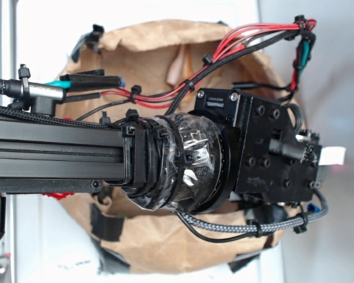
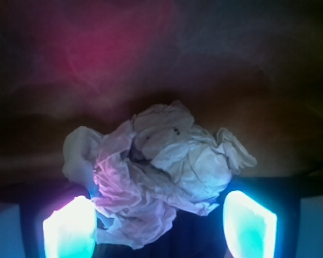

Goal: Grab the white paper.

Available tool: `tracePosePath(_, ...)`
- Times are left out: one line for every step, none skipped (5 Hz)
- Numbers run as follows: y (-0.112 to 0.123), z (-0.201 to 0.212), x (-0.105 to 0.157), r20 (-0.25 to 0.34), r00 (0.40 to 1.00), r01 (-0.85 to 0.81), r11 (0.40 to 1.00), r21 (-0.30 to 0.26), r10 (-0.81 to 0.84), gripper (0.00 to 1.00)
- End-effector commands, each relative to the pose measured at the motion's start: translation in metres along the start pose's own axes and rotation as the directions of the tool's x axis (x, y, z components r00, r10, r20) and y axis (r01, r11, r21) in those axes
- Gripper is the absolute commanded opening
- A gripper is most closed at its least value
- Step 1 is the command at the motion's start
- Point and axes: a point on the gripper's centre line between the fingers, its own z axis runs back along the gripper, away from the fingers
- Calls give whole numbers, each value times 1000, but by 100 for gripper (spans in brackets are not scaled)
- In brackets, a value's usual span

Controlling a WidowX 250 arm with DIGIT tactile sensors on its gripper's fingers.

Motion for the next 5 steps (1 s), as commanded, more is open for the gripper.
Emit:
tracePosePath(-2,19,26,86,995,-58,998,13,56,100)
tracePosePath(-8,8,31,90,993,-77,996,40,74,100)
tracePosePath(-14,-2,37,104,990,-102,992,73,94,100)
tracePosePath(-11,-11,40,80,987,-143,986,89,136,0)
tracePosePath(-9,-14,39,82,987,-146,984,99,138,0)
